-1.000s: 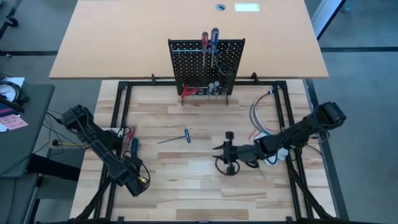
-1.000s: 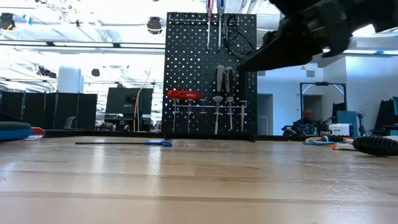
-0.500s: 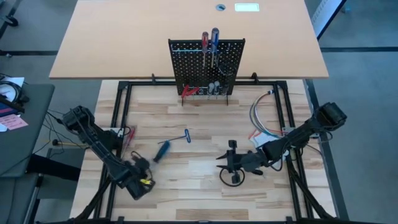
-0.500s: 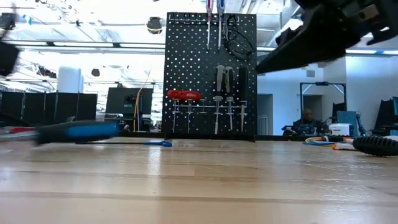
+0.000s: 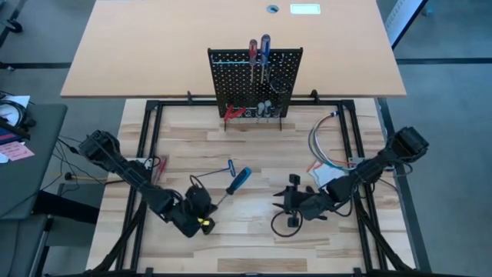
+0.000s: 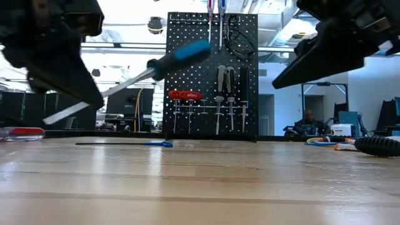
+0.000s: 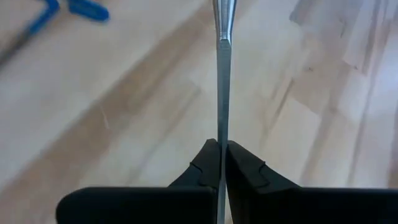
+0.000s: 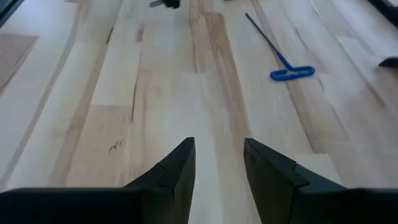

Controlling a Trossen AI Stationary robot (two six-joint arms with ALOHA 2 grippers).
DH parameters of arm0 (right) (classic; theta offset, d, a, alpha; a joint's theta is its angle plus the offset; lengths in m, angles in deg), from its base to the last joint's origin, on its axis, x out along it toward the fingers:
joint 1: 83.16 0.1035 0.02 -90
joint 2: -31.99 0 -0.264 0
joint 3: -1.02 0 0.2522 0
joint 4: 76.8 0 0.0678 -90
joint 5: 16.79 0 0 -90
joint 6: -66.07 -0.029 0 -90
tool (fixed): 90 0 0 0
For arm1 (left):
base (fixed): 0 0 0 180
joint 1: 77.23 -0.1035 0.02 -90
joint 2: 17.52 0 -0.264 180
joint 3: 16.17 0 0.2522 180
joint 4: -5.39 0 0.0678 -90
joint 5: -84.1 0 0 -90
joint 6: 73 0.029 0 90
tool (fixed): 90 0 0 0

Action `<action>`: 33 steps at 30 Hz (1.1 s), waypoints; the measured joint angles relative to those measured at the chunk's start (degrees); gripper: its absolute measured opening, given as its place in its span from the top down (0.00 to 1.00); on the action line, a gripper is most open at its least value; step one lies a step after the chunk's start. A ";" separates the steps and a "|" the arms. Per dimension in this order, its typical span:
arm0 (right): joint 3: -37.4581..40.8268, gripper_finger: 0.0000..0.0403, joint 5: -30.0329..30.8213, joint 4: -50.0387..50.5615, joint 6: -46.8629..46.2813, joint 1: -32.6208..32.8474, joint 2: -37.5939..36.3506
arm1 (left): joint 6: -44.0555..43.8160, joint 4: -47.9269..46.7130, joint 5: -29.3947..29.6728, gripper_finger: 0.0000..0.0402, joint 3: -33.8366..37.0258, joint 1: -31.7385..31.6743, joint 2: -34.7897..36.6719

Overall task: Hang tools onto peg board
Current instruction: Hang the blue screwdriver on the pegboard

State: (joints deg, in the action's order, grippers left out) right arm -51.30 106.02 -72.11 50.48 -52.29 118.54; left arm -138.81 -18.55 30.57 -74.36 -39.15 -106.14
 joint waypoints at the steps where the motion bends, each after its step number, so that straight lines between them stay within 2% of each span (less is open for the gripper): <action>1: 0.00 0.65 0.27 0.46 -0.85 0.35 0.01 | 1.55 0.10 1.01 1.00 0.00 -0.39 0.00; 7: 0.00 0.65 2.43 3.16 -6.26 2.94 0.01 | 9.87 1.98 9.33 1.00 0.00 -1.89 0.00; 11: 0.10 0.65 3.62 4.80 -10.33 4.34 0.00 | 16.90 6.41 11.99 1.00 0.00 -2.89 0.04; 16: 2.46 0.65 3.64 3.30 -14.21 5.21 -0.01 | 25.81 12.68 19.26 1.00 0.00 -3.37 0.09; 21: 4.02 0.65 3.89 2.92 -17.35 5.05 0.01 | 33.00 17.14 23.72 1.00 0.00 -4.56 0.09; 26: 4.07 0.65 4.58 2.66 -17.63 5.10 0.01 | 39.24 22.19 23.80 1.00 0.74 -6.97 0.09; 33: 4.07 0.65 5.09 2.63 -18.51 6.53 0.01 | 48.43 36.72 16.43 1.00 5.66 -9.92 0.09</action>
State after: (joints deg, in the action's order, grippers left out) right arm -47.24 111.11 -69.48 31.98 -45.76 118.56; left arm -90.38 18.16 47.00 -68.70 -49.07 -106.05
